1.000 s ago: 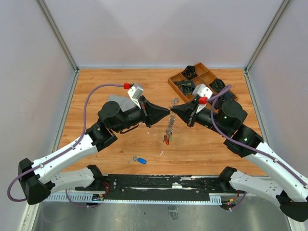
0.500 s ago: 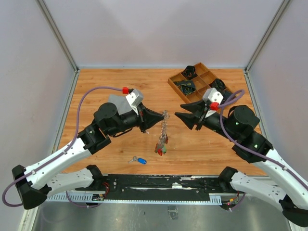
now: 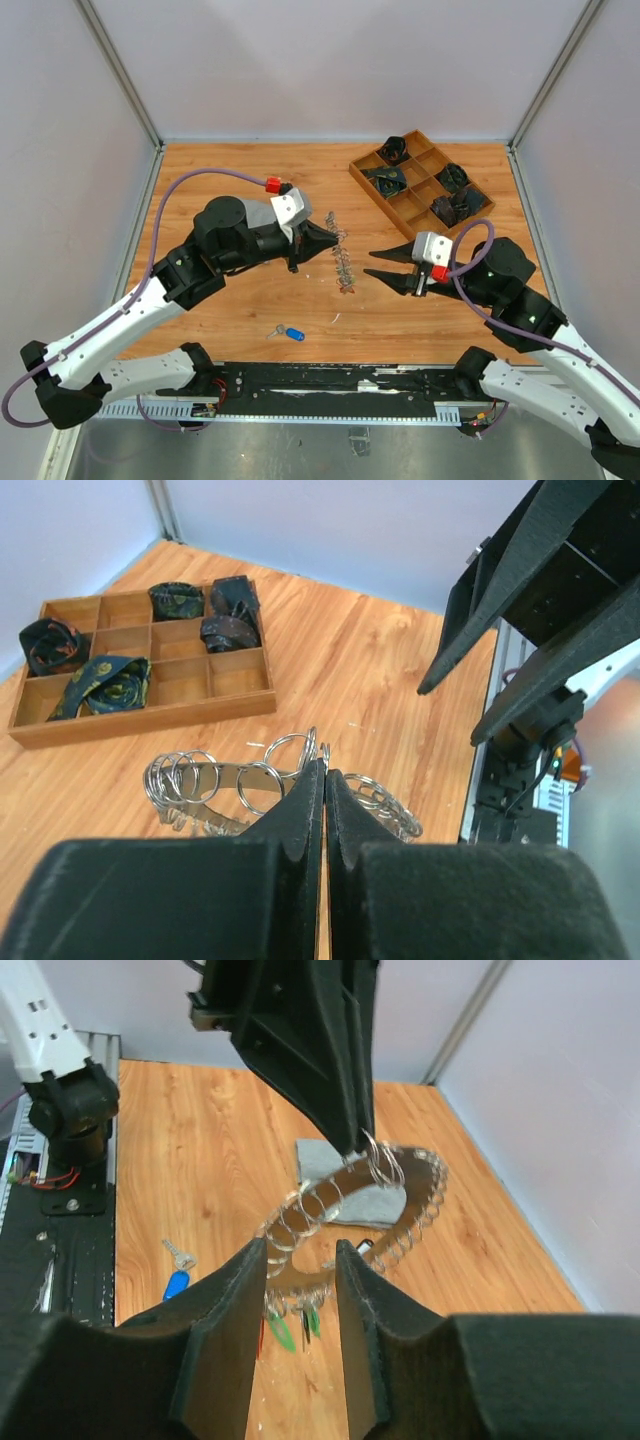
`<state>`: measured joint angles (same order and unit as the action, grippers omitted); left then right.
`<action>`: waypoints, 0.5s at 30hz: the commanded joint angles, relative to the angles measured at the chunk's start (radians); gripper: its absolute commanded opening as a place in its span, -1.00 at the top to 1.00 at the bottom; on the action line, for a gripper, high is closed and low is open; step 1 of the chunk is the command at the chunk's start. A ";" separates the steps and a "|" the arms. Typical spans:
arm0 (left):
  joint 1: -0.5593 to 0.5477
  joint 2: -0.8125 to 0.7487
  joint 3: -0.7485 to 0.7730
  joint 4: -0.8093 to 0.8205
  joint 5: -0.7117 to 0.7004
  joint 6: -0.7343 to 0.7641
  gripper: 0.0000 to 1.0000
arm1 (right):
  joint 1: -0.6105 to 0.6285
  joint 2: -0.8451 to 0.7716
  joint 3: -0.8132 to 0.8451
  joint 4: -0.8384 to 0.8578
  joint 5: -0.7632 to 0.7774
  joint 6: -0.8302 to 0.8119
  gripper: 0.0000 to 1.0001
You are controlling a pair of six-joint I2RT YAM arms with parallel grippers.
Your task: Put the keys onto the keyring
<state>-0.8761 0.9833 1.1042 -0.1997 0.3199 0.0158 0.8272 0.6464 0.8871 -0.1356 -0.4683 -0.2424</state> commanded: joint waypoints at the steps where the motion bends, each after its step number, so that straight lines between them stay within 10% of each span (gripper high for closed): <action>1: -0.009 -0.005 0.003 0.041 0.072 0.118 0.99 | 0.010 0.018 0.002 0.049 -0.143 -0.099 0.36; 15: -0.009 -0.157 -0.166 0.194 0.184 0.318 0.99 | 0.011 0.100 0.035 -0.018 -0.206 -0.132 0.71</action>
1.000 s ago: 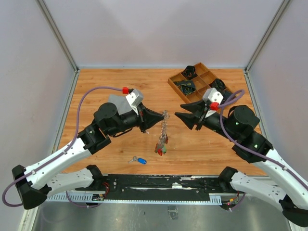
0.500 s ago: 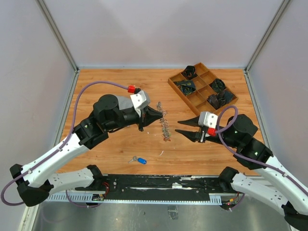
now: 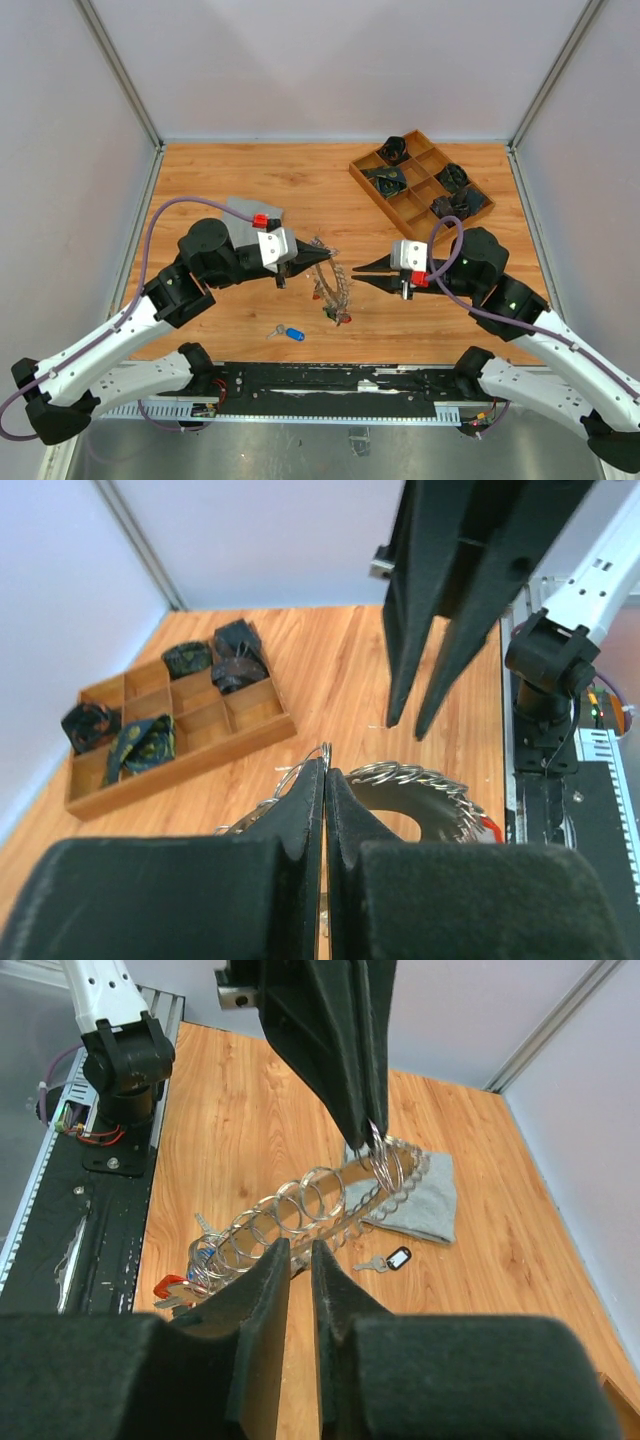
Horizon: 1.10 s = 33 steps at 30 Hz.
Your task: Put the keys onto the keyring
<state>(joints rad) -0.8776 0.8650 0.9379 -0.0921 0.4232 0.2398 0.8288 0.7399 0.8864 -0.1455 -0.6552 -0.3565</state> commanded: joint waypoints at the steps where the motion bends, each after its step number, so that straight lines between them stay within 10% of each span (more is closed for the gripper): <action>1: -0.008 -0.039 0.003 0.066 0.103 0.110 0.99 | 0.009 0.012 0.042 -0.010 -0.012 -0.016 0.76; 33: -0.008 -0.059 -0.030 0.039 0.187 0.146 0.99 | 0.016 0.126 0.056 0.168 -0.134 0.131 0.98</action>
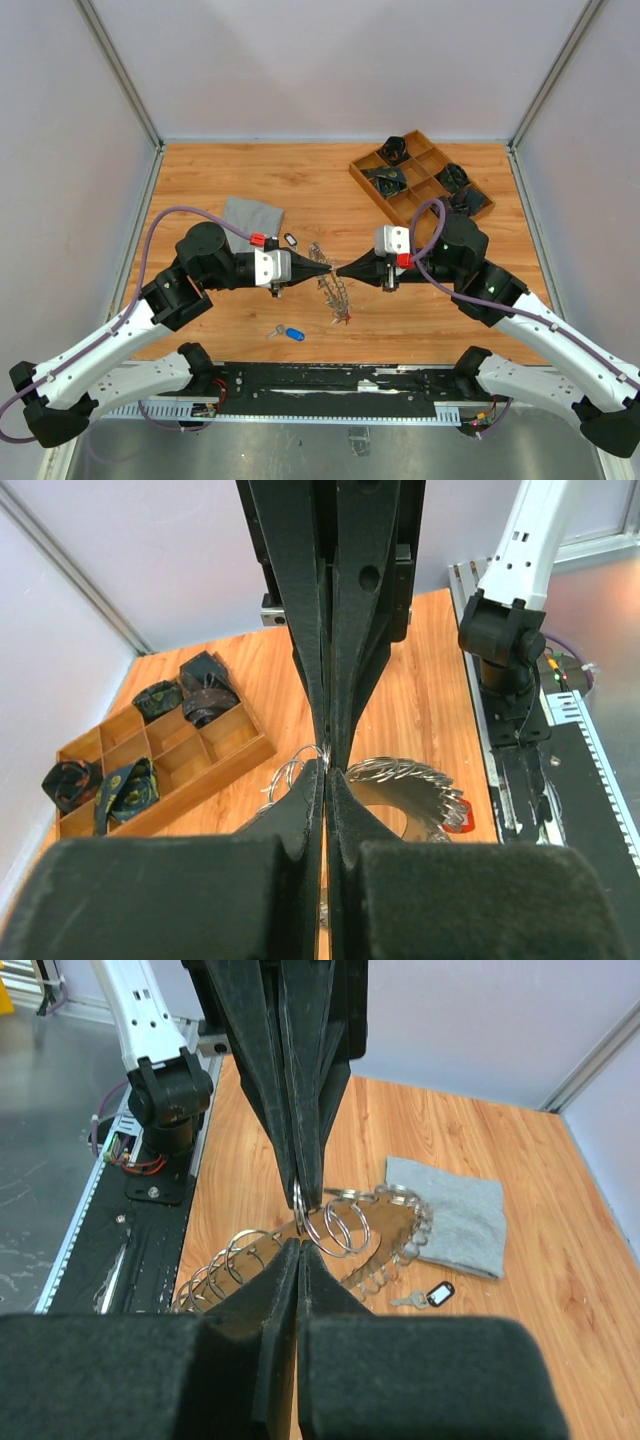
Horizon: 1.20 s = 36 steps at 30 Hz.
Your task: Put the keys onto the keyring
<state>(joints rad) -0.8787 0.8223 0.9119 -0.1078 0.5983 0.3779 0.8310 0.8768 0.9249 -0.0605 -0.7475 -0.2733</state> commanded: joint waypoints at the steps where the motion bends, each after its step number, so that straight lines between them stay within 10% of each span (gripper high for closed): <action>1: -0.006 -0.016 -0.004 0.055 0.013 0.008 0.99 | 0.014 -0.012 0.015 0.093 -0.037 0.052 0.97; 15: -0.006 -0.011 -0.001 0.044 0.070 0.003 0.99 | 0.016 0.014 0.010 0.133 0.180 0.040 0.81; 28: -0.006 -0.020 -0.002 0.038 0.081 0.004 0.99 | 0.016 -0.009 -0.005 0.075 0.106 -0.037 0.27; 36: -0.006 -0.024 -0.008 0.042 0.076 0.001 0.99 | 0.017 -0.028 0.005 0.019 0.060 -0.062 0.56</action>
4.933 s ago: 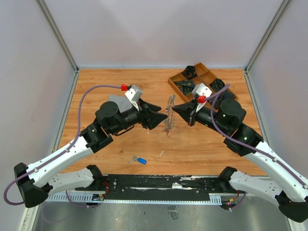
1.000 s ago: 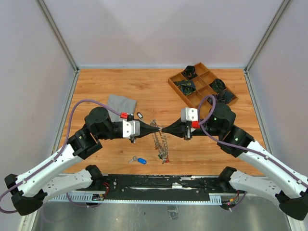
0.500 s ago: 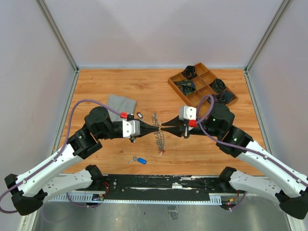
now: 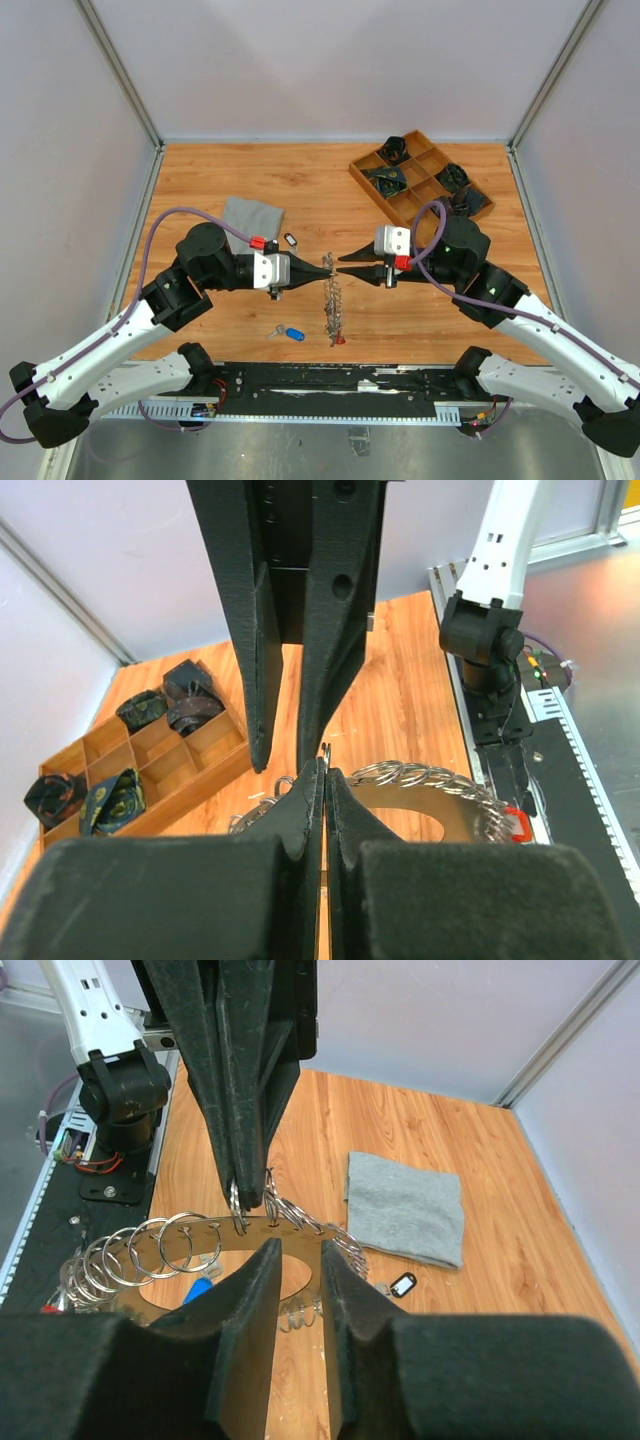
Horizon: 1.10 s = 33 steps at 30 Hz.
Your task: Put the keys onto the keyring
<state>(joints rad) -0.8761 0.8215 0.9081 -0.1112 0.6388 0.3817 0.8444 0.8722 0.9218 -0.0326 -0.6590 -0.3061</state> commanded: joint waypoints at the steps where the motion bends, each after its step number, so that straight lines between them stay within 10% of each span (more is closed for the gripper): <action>1: -0.009 -0.023 -0.006 0.045 0.034 -0.003 0.99 | 0.003 -0.023 0.010 -0.009 -0.038 -0.026 0.60; 33: -0.009 -0.005 -0.005 0.043 -0.025 -0.012 0.99 | 0.053 0.001 0.085 -0.112 -0.065 -0.048 0.49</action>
<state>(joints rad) -0.8795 0.8181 0.8845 -0.1108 0.6247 0.3729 0.8692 0.8650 0.9752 -0.1406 -0.7170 -0.3481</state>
